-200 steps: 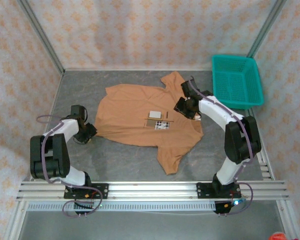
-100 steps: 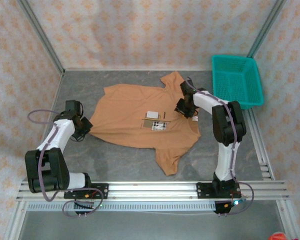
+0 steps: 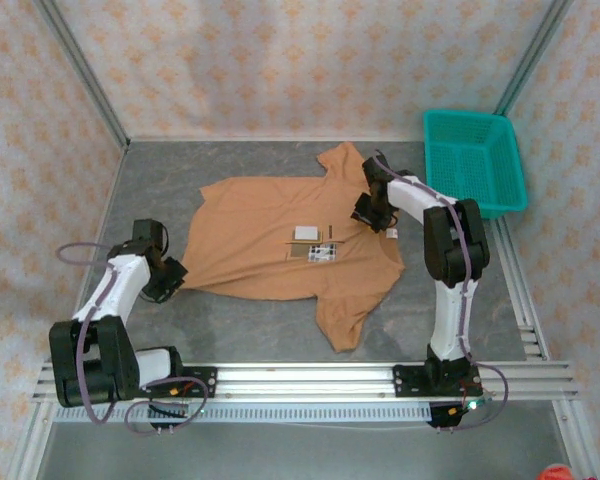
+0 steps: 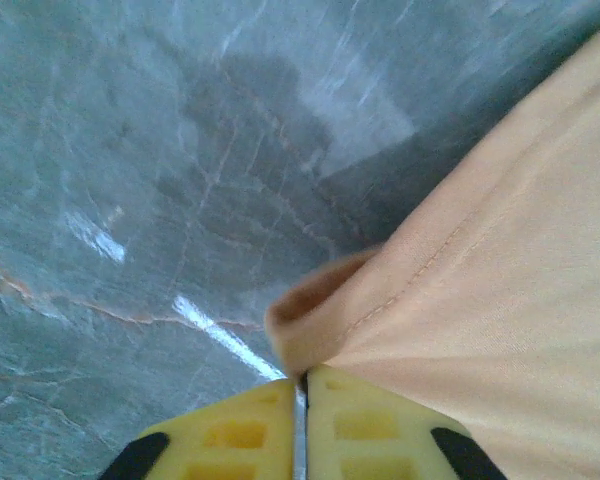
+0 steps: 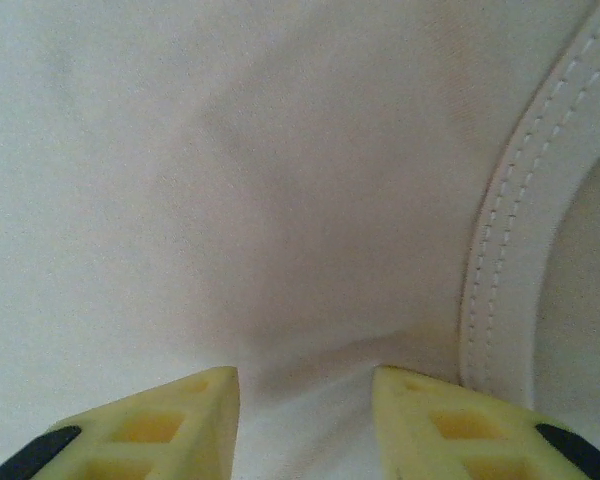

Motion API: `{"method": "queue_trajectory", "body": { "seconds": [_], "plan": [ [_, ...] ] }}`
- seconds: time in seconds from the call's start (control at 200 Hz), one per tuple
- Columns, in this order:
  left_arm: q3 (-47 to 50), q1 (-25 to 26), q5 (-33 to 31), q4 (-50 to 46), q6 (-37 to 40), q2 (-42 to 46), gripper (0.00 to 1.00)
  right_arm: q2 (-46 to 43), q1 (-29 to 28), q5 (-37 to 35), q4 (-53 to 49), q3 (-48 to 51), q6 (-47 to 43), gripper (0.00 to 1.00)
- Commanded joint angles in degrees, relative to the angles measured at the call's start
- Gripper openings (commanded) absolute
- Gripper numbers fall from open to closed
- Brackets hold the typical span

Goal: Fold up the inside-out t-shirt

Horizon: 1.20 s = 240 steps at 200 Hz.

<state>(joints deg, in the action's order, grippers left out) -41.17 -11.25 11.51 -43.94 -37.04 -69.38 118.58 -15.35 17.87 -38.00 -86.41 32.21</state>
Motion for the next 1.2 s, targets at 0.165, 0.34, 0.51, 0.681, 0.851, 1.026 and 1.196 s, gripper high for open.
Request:
{"method": "queue_trajectory", "body": {
  "seconds": [0.165, 0.34, 0.51, 0.681, 0.851, 1.026, 1.196],
  "plan": [
    [-5.8, -0.2, -3.5, -3.8, 0.9, 5.7, 0.35, -18.4, -6.3, -2.0, -8.3, 10.7, -8.7, 0.61],
    [-0.7, -0.3, 2.5, -2.0, -0.6, 6.3, 0.58, -29.6, -10.5, -1.2, -5.1, 27.1, -4.2, 0.68],
    [5.2, -0.3, 5.2, 2.8, -1.8, 4.0, 0.58, -31.5, -11.0, -1.1, 0.9, 33.2, -1.2, 0.68],
    [6.6, -0.3, 3.4, 6.1, -2.3, 0.7, 0.58, -25.2, -10.6, -1.0, 1.2, 26.7, -1.1, 0.68],
    [5.3, -0.3, 0.5, 9.5, -2.7, -3.6, 0.53, -19.5, -8.3, -1.8, 1.4, 21.1, -1.6, 0.68],
    [2.6, -0.4, -0.4, 11.8, -2.6, -7.6, 0.35, -10.6, -4.2, 1.7, 4.7, 19.3, -1.4, 0.68],
    [-0.6, -0.4, -2.2, 13.5, -2.3, -11.9, 0.0, -1.1, -1.2, 2.6, 5.6, 12.2, -1.5, 0.67]
  ]
}}
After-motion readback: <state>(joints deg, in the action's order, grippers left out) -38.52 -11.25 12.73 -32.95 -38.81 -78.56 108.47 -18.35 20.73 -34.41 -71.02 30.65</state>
